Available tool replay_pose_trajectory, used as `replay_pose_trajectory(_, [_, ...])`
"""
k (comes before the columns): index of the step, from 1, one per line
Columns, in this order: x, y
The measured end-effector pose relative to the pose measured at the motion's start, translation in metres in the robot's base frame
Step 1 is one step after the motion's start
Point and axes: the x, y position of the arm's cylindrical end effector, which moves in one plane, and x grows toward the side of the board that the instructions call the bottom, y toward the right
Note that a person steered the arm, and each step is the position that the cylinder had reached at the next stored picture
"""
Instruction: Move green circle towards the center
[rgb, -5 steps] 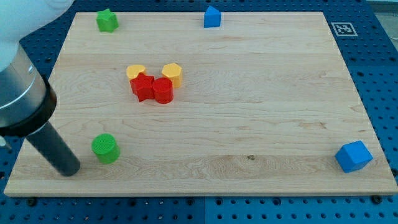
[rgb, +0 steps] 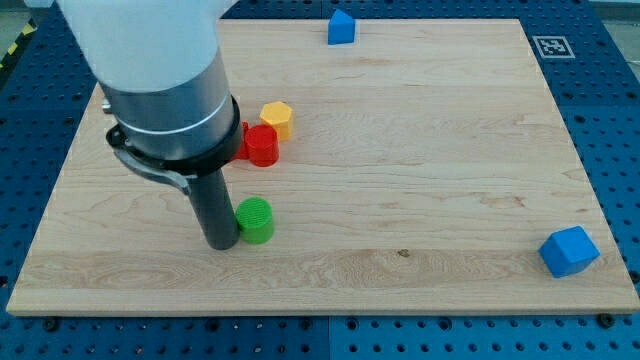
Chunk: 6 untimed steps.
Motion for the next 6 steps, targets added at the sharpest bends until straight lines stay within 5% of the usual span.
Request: replay_pose_trajectory(6, [-0.073,0.186])
